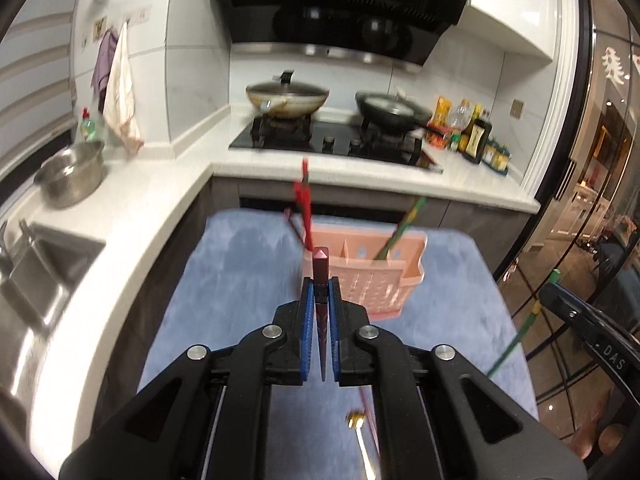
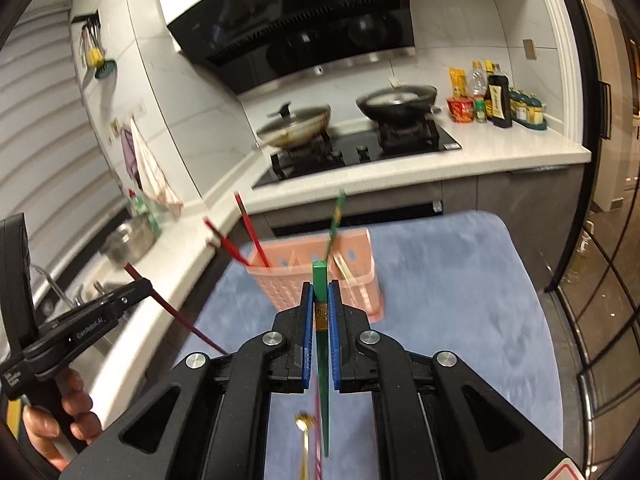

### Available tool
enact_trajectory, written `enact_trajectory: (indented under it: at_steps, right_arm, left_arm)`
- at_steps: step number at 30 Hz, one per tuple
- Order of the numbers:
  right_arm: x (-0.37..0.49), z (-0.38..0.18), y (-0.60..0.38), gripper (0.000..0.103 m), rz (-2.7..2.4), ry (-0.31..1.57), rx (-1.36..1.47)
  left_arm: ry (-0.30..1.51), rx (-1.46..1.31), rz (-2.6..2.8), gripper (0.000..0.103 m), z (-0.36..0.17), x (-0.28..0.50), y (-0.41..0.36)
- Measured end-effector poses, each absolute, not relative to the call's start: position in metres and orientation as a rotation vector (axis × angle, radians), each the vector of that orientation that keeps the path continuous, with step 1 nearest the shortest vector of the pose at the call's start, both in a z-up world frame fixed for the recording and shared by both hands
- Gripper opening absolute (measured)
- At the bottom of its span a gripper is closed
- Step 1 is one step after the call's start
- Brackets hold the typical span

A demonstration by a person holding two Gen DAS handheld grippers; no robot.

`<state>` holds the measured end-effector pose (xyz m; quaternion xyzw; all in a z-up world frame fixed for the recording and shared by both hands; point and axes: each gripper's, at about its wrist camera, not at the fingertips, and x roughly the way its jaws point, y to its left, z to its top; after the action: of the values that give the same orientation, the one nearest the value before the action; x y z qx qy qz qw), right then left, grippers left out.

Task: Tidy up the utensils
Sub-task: 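Lift both held chopsticks and carry them over the pink holder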

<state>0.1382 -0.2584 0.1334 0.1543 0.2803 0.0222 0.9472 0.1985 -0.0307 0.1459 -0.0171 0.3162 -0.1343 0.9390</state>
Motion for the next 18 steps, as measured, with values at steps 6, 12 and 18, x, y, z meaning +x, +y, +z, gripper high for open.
enact_trajectory:
  at_steps: [6, 12, 18]
  right_arm:
    - [0.175, 0.178, -0.266, 0.007, 0.069, 0.486, 0.340]
    - [0.222, 0.216, -0.269, 0.007, 0.064, 0.408, 0.341]
    - [0.261, 0.218, -0.263, 0.007, 0.052, 0.403, 0.329]
  left_arm:
    - [0.574, -0.081, -0.309, 0.007, 0.198, 0.230, -0.037]
    - [0.493, -0.084, -0.311, 0.007, 0.240, 0.260, -0.047]
    - [0.510, -0.079, -0.294, 0.007, 0.236, 0.297, -0.057]
